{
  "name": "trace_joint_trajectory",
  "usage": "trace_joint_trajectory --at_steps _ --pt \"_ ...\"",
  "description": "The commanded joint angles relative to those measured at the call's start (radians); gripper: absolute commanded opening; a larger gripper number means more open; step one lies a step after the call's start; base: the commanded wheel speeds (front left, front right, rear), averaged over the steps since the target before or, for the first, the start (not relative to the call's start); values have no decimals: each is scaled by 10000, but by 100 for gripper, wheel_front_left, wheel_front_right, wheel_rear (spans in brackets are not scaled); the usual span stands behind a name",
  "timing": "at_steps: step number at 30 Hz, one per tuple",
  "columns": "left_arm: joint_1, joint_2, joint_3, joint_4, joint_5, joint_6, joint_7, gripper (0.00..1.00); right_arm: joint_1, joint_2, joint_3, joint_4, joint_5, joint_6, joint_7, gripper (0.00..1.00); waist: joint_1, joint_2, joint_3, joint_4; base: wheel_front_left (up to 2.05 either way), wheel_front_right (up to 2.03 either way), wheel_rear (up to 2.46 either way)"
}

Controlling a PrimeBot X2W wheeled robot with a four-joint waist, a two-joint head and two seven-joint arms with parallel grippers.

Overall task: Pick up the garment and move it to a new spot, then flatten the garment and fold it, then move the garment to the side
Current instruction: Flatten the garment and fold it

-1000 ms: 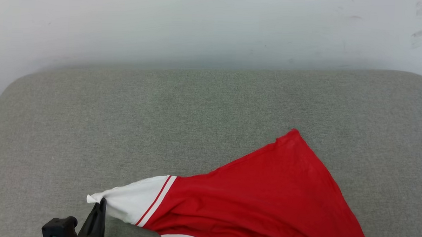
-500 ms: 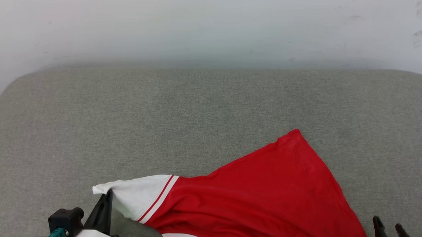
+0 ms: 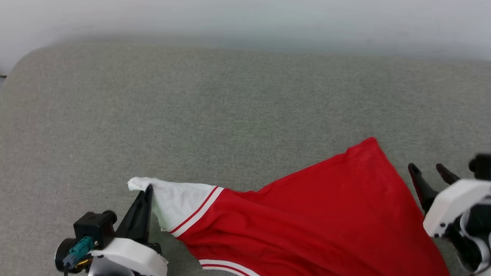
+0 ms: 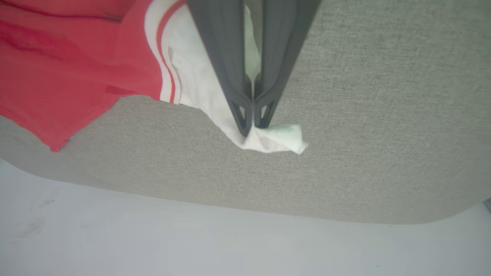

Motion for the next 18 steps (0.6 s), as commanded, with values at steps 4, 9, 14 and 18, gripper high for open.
trace_joint_trajectory --at_steps 4,9,14,18 --pt "-570 -119 -288 51 9 -86 -192 0 -1361 -830 969 509 779 -6 2071 100 -1 0 676 504 0 0 0" --pt "-1147 -212 -572 170 9 -163 -365 0 -2599 -1435 1667 927 1081 -7 3889 100 -1 0 1234 839 0 0 0" --pt "-1620 -287 -760 249 18 -194 -534 0 -3483 -1670 2286 1294 1002 -7 4359 100 -1 0 1830 1046 0 0 0" --pt "-1863 -319 -868 328 -1 -220 -629 0 -3866 -1663 2888 1805 1239 -6 4406 100 -1 0 2177 1115 0 0 0"
